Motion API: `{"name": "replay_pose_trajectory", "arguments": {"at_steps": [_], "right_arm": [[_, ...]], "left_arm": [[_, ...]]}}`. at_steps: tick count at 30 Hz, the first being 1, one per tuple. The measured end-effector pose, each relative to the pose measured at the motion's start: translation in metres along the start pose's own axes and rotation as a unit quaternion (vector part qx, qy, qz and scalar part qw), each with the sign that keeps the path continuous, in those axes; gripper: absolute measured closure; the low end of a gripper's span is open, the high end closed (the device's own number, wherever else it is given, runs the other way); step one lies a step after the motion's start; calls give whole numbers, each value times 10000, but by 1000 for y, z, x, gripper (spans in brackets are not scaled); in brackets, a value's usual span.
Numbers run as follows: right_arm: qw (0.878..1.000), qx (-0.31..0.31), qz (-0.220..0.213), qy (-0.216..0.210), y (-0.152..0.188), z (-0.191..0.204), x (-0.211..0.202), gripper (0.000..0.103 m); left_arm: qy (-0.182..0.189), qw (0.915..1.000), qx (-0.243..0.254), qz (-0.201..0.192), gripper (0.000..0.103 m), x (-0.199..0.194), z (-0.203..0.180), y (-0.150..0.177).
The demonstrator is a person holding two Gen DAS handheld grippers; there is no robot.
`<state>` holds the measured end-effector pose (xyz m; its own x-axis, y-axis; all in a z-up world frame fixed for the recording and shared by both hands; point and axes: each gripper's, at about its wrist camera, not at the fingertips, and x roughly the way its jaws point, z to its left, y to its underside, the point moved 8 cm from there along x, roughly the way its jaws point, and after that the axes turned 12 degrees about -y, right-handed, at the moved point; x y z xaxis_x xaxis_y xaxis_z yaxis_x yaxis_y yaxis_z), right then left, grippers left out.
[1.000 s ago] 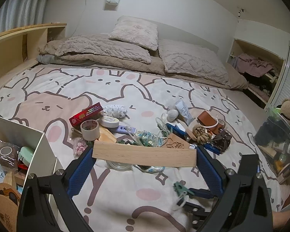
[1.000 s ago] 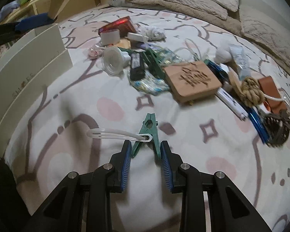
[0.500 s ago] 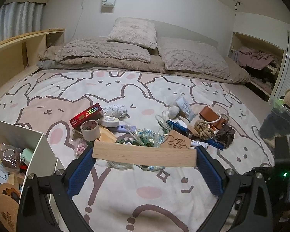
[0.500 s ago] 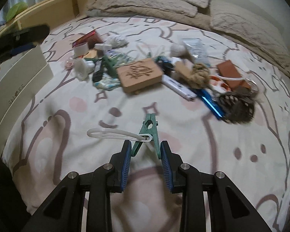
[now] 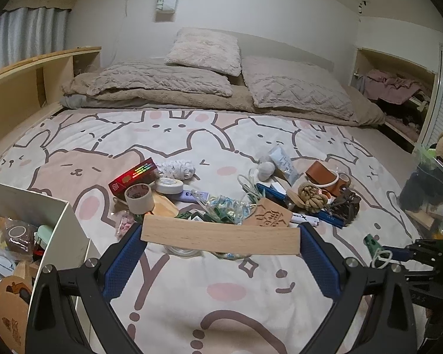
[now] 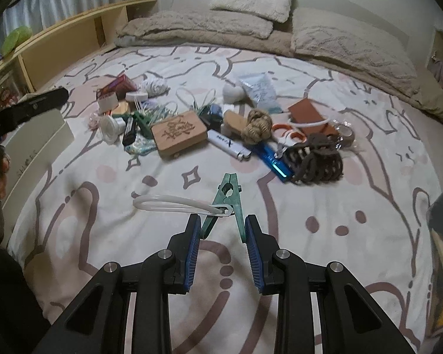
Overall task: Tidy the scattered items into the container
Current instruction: 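Carry the wooden stick and green clothespin toward the white box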
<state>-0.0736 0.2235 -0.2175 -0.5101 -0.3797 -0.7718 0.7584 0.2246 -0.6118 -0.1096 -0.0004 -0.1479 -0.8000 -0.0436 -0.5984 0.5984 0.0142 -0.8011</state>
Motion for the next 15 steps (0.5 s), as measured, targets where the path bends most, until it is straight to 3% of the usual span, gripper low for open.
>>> {"name": "replay_pose_trajectory", "arguments": {"at_steps": [15], "right_arm": [[9989,-238,-376,-117,-13,22,-46,72]], "left_arm": [[-79,9996,-253,-115,2,-38,21,6]]}}
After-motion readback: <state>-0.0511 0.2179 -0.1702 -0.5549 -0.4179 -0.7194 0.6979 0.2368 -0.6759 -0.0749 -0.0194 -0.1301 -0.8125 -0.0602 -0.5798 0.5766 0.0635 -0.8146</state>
